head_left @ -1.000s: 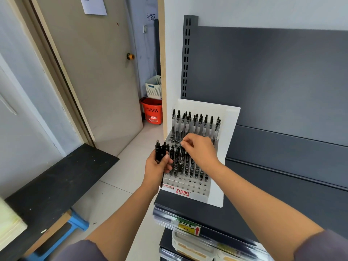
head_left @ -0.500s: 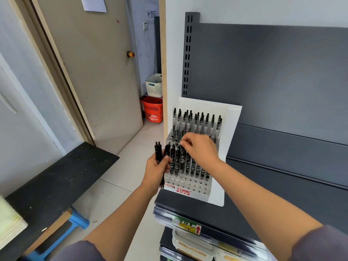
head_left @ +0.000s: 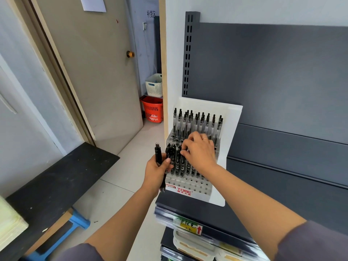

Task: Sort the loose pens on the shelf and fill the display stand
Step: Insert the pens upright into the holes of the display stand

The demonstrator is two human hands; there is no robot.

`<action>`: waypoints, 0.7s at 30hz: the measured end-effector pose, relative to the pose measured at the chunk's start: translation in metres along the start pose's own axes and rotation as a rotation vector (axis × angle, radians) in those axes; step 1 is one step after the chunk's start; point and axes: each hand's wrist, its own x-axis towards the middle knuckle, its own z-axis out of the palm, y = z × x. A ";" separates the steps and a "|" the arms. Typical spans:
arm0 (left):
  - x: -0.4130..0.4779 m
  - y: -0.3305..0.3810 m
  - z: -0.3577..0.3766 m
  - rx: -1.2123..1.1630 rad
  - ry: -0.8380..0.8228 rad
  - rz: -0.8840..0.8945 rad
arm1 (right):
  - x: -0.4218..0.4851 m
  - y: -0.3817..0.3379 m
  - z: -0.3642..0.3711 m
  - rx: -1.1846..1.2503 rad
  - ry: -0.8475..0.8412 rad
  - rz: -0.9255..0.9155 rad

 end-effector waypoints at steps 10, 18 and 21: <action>-0.004 0.007 0.021 -0.022 -0.042 0.038 | -0.006 -0.005 -0.025 0.501 -0.064 0.087; -0.016 0.007 0.047 0.110 -0.077 0.063 | -0.018 0.008 -0.033 0.626 -0.041 0.263; -0.020 0.008 0.049 0.114 -0.080 0.067 | -0.023 0.017 -0.037 0.633 -0.054 0.286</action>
